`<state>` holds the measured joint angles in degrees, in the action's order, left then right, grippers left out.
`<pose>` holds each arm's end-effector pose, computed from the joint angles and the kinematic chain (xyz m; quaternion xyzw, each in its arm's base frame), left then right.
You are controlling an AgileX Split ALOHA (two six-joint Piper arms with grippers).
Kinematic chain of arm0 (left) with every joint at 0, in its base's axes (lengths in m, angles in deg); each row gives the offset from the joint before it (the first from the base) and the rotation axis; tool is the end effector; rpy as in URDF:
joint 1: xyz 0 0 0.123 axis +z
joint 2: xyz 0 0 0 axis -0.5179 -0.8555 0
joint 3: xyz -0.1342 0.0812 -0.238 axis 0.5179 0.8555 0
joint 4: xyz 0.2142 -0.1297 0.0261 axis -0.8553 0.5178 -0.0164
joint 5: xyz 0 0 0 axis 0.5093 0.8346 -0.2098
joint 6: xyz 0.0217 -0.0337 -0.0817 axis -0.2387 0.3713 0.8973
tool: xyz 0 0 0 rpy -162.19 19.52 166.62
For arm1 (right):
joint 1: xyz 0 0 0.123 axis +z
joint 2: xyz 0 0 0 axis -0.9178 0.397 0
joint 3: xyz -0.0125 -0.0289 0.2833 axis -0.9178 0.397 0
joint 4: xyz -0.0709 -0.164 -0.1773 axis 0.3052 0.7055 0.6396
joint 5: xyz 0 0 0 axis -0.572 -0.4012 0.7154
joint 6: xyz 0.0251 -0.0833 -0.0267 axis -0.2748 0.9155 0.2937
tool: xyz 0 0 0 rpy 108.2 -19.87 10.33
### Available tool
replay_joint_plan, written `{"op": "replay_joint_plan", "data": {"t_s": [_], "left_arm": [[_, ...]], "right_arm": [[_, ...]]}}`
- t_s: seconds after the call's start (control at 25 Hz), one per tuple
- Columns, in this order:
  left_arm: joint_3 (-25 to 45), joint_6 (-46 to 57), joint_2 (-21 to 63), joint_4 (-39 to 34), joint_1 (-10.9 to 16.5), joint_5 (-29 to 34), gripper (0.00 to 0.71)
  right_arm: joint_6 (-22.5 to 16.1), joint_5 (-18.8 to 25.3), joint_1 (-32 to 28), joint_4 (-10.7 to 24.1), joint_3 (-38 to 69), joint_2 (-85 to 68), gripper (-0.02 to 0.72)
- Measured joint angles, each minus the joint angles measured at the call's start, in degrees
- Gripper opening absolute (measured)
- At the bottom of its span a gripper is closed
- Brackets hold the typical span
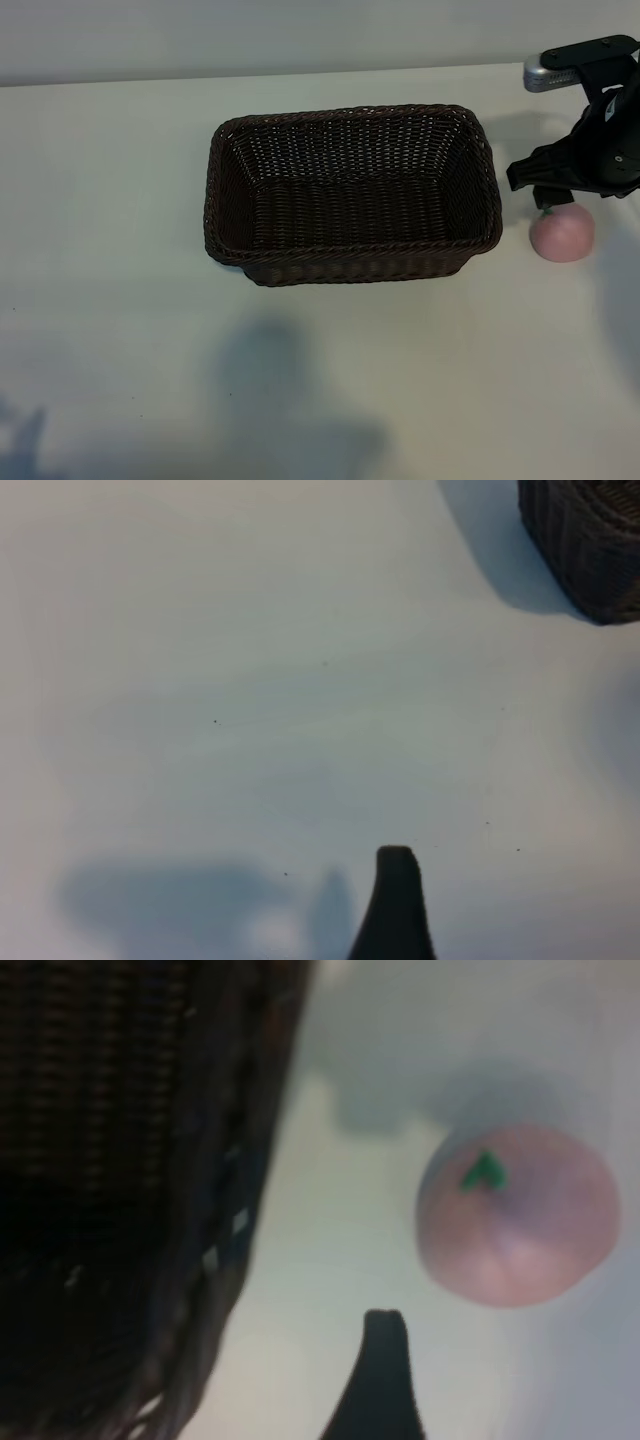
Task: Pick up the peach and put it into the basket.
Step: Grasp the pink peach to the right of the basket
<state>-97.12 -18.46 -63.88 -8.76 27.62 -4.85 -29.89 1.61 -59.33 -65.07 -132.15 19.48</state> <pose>-0.0081 -0.0042 0.2747 0.0738 0.8560 -0.0181 0.5114 0.3253 0.0377 0.2183 -0.0021 0.9854 0.0002 0.1702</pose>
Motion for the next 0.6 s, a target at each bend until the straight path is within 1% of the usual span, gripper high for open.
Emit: {"op": "replay_joint_plan", "data": {"t_s": [0.24,0.6], "left_arm": [[0.0,0.2,0.0,0.0,0.3,-0.1,0.594],[0.0,1.3,0.0,0.0,0.3,-0.1,0.594]], "right_arm": [[-0.5,-1.6,-2.8,0.3,0.0,4.4,0.595],[-0.5,-4.5,-3.1,-0.2,-0.1,9.1,0.595]]}}
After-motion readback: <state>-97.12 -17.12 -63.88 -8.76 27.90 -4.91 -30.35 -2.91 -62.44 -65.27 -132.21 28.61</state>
